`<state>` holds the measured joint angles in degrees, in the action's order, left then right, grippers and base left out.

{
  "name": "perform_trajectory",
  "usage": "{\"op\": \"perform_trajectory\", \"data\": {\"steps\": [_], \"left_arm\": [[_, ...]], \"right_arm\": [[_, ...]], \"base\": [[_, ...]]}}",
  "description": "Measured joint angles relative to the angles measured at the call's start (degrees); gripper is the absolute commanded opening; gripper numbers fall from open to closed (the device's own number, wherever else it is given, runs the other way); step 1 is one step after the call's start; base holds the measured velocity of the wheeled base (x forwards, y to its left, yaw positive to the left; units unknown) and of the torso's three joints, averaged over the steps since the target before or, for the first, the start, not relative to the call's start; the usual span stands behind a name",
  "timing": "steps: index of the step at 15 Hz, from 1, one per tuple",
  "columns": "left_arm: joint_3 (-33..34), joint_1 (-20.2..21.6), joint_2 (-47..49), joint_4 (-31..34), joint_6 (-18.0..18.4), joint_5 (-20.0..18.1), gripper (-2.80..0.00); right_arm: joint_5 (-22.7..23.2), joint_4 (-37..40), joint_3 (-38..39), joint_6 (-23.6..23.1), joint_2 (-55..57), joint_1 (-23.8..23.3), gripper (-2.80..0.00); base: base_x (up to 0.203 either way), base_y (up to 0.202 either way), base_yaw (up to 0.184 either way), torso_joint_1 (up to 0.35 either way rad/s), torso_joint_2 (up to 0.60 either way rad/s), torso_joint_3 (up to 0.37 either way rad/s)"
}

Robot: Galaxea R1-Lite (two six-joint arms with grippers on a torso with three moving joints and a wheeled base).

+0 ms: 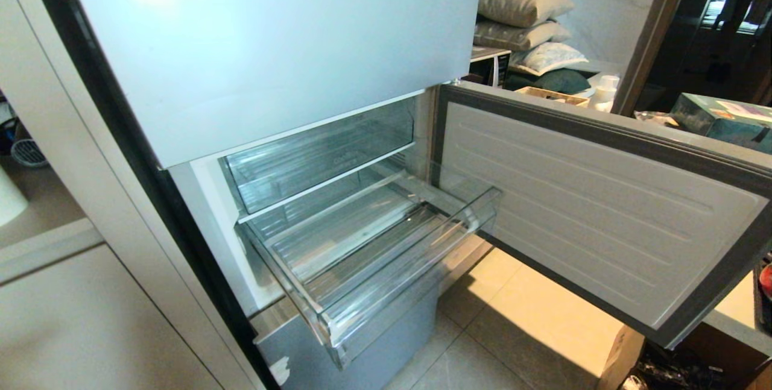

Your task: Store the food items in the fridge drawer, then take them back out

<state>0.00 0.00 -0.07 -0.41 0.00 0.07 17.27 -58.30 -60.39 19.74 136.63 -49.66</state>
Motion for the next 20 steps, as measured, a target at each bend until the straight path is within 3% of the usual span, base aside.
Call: {"op": "perform_trajectory", "data": {"steps": [20], "left_arm": [[0.0,0.0,0.0,0.0,0.0,0.0,-2.8]], "right_arm": [[-0.6,3.1,7.9,-0.2,-11.5,-1.5,0.0]], "base": [[0.0,0.0,0.0,0.0,0.0,0.0]]}}
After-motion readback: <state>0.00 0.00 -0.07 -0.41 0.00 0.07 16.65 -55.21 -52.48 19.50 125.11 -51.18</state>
